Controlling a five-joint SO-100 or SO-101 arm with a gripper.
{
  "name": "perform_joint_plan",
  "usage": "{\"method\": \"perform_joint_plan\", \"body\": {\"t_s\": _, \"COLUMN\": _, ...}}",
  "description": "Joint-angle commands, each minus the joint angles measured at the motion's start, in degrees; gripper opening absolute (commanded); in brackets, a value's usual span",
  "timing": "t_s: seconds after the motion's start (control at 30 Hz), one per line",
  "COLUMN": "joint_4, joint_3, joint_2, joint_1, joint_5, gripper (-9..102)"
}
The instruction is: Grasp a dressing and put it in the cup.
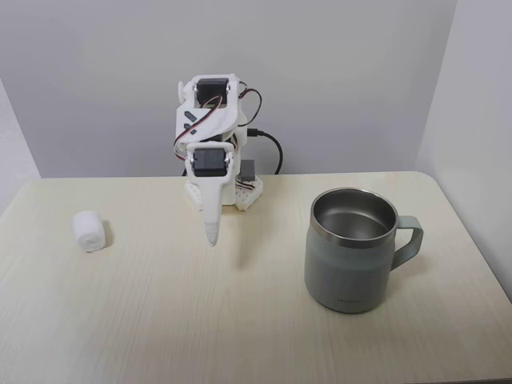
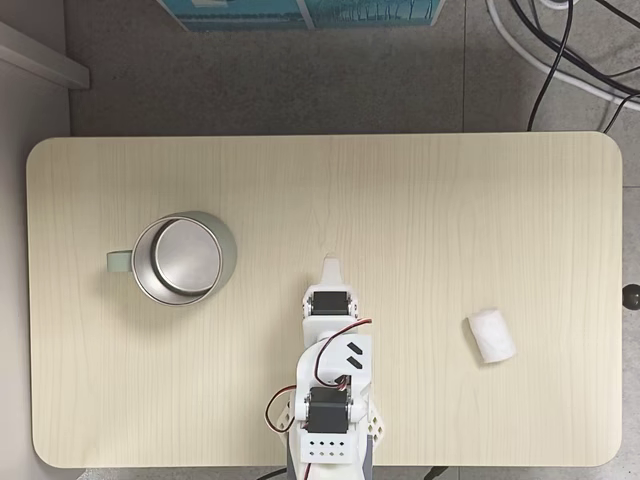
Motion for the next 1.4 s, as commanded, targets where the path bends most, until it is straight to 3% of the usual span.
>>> {"method": "perform_joint_plan", "body": {"t_s": 0.0, "joint_4": -0.5, "joint_3": 0.3, "joint_2": 0.4, "joint_1": 0.6, "joint_5": -0.7, "gripper": 0}}
{"method": "perform_joint_plan", "body": {"t_s": 0.7, "joint_4": 0.0, "joint_3": 3.3, "joint_2": 0.4, "joint_1": 3.0, "joint_5": 2.4, "gripper": 0}}
{"method": "perform_joint_plan", "body": {"t_s": 0.87, "joint_4": 6.7, "joint_3": 16.4, "joint_2": 1.7, "joint_1": 5.3, "joint_5": 3.2, "gripper": 0}}
{"method": "perform_joint_plan", "body": {"t_s": 1.07, "joint_4": 15.5, "joint_3": 42.5, "joint_2": 25.5, "joint_1": 13.3, "joint_5": 5.8, "gripper": 1}}
{"method": "perform_joint_plan", "body": {"t_s": 1.37, "joint_4": 32.4, "joint_3": 72.6, "joint_2": 49.5, "joint_1": 37.4, "joint_5": 11.7, "gripper": 21}}
